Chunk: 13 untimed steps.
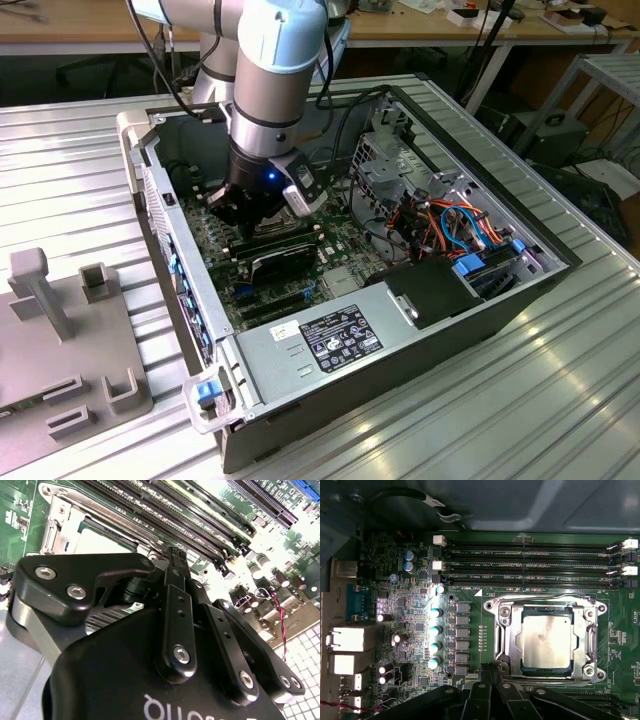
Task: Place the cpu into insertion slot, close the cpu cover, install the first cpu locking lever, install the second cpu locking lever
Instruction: 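Install the second cpu locking lever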
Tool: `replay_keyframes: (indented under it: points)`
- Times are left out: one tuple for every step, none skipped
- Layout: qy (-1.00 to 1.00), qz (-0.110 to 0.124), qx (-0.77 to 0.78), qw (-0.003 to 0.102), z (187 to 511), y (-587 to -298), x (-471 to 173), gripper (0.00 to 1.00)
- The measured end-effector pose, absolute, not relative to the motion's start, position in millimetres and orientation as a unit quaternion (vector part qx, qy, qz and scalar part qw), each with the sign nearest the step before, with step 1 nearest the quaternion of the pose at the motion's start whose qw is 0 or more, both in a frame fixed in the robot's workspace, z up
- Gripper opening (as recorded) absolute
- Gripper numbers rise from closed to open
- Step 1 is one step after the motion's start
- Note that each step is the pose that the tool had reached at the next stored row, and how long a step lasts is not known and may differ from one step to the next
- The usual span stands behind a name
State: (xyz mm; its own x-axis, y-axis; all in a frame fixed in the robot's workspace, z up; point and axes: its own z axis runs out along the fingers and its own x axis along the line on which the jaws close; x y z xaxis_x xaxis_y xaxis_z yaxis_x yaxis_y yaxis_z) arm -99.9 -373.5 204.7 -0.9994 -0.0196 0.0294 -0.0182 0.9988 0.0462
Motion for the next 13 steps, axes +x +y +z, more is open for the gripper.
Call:
replay_keyframes:
  points:
    - [-1.000,-0.023,0.010,0.015,204.4,-374.1,-99.9,0.11]
    - [-1.000,-0.023,0.009,0.015,203.9,-375.1,-100.0,0.11]
    - [-1.000,-0.023,0.009,0.015,203.5,-375.3,-100.2,0.11]
    - [-1.000,-0.023,0.009,0.015,203.1,-375.4,-100.2,0.11]
    - [-1.000,-0.023,0.009,0.015,202.4,-375.5,-100.4,0.11]
    - [-1.000,-0.023,0.009,0.015,202.0,-375.6,-100.4,0.11]
    - [-1.000,-0.023,0.010,0.015,201.6,-375.6,-100.5,0.11]
    - [-1.000,-0.024,0.009,0.015,201.0,-375.7,-100.6,0.11]
    - [-1.000,-0.026,0.009,0.015,200.1,-375.9,-100.5,0.11]
    - [-1.000,-0.026,0.009,0.015,199.4,-376.3,-100.5,0.11]
    - [-0.999,-0.026,0.010,0.015,199.0,-376.4,-100.5,0.11]
    - [-0.999,-0.026,0.009,0.015,198.3,-376.6,-100.6,0.11]
    - [-0.999,-0.027,0.010,0.015,197.9,-376.6,-100.6,0.11]
